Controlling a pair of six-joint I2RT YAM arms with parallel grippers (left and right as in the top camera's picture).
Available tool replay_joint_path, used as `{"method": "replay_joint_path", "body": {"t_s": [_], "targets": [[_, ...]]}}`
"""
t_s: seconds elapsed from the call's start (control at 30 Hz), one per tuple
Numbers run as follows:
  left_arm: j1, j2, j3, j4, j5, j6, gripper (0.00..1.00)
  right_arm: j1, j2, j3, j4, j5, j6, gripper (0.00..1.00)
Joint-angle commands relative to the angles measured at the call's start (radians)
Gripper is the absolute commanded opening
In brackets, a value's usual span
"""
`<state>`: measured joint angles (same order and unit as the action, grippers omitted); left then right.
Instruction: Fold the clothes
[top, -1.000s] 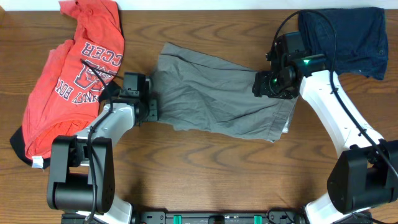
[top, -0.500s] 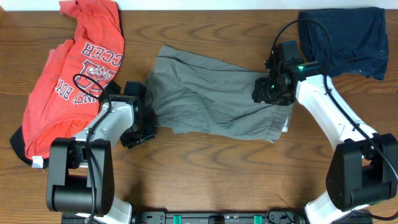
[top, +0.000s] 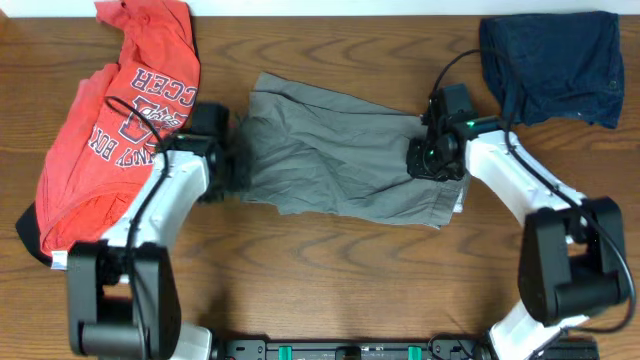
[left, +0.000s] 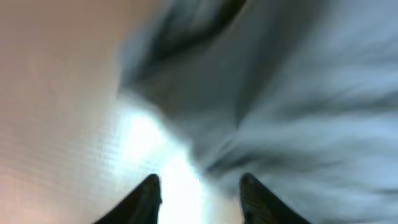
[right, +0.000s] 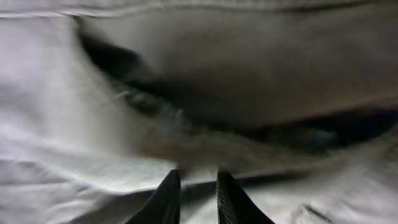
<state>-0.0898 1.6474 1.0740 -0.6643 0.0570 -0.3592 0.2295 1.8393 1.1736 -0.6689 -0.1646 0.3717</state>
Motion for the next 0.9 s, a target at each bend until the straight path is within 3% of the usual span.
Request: {"method": "replay_joint_path", "body": {"t_s": [0.0, 0.2, 0.47, 0.63, 0.87], "targets": [[-0.002, -0.033, 0.03, 0.075, 0.005, 0.112, 0.47, 0.013, 0.048, -0.011, 0.027, 0.0, 0.017, 0.18], [-0.008, 0.009, 0.029, 0.287, 0.006, 0.203, 0.46, 0.013, 0.13, -0.011, 0.1, -0.001, 0.036, 0.17], [-0.062, 0.148, 0.03, 0.472, 0.014, 0.305, 0.25, 0.013, 0.166, -0.011, 0.117, -0.001, 0.043, 0.16], [-0.113, 0.229, 0.03, 0.524, 0.013, 0.367, 0.22, 0.013, 0.166, -0.011, 0.124, -0.001, 0.043, 0.16], [-0.127, 0.286, 0.03, 0.686, 0.002, 0.366, 0.22, 0.013, 0.166, -0.011, 0.126, -0.001, 0.043, 0.16]]}}
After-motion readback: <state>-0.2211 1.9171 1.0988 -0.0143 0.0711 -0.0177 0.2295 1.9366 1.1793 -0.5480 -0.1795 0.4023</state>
